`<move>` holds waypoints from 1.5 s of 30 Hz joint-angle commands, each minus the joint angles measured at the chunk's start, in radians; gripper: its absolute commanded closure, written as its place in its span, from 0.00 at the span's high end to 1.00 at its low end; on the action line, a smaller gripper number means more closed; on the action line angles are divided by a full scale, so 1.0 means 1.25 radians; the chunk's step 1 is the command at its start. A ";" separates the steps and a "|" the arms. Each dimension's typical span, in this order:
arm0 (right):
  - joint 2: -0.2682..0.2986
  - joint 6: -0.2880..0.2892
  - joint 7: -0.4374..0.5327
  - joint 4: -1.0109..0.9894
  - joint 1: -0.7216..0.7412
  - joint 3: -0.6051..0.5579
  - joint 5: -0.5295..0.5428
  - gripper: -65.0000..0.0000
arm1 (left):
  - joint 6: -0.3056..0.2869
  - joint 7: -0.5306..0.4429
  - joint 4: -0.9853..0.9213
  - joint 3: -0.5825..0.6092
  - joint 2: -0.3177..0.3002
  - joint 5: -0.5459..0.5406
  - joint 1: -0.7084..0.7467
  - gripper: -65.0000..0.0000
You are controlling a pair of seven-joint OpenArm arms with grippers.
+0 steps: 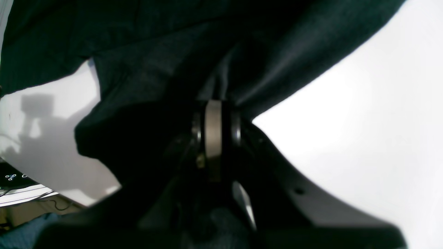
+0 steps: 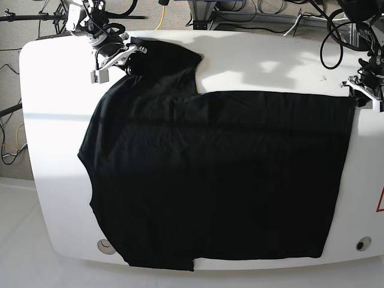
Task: Fold the T-shirt properly
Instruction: 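Lift the gripped collar edge and pull it away from the hem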
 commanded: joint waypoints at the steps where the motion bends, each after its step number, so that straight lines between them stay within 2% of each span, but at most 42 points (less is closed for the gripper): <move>1: 0.004 0.000 -0.005 0.010 -0.002 0.001 -0.010 0.01 | -0.007 0.035 0.006 0.005 -0.007 0.010 0.001 0.14; 6: 0.004 -0.001 0.000 0.009 -0.001 0.000 -0.009 0.01 | -0.007 0.049 0.018 0.029 -0.008 0.006 0.005 0.07; 10: 0.004 0.001 0.002 0.010 -0.001 0.002 -0.007 0.01 | -0.007 0.070 0.034 0.043 -0.009 0.004 0.008 0.17; 14: 0.004 0.001 0.003 0.011 -0.001 0.005 -0.007 0.01 | -0.007 0.074 0.043 0.053 -0.008 0.003 0.009 0.18; 16: 0.005 -0.001 -0.002 0.013 -0.001 0.007 -0.007 0.01 | -0.007 0.053 0.047 0.040 -0.008 0.000 0.013 0.13; 19: 0.005 -0.001 -0.003 0.016 -0.001 0.012 -0.003 0.01 | -0.007 0.035 0.045 0.037 -0.007 -0.002 0.016 0.00; 34: 0.005 -0.002 -0.004 0.025 0.000 0.005 -0.003 0.01 | -0.007 0.022 0.060 0.026 -0.012 -0.005 0.016 0.00; 45: 0.002 -0.002 -0.006 0.040 -0.008 0.009 0.002 0.00 | -0.007 0.041 0.132 0.023 -0.013 -0.011 0.028 0.00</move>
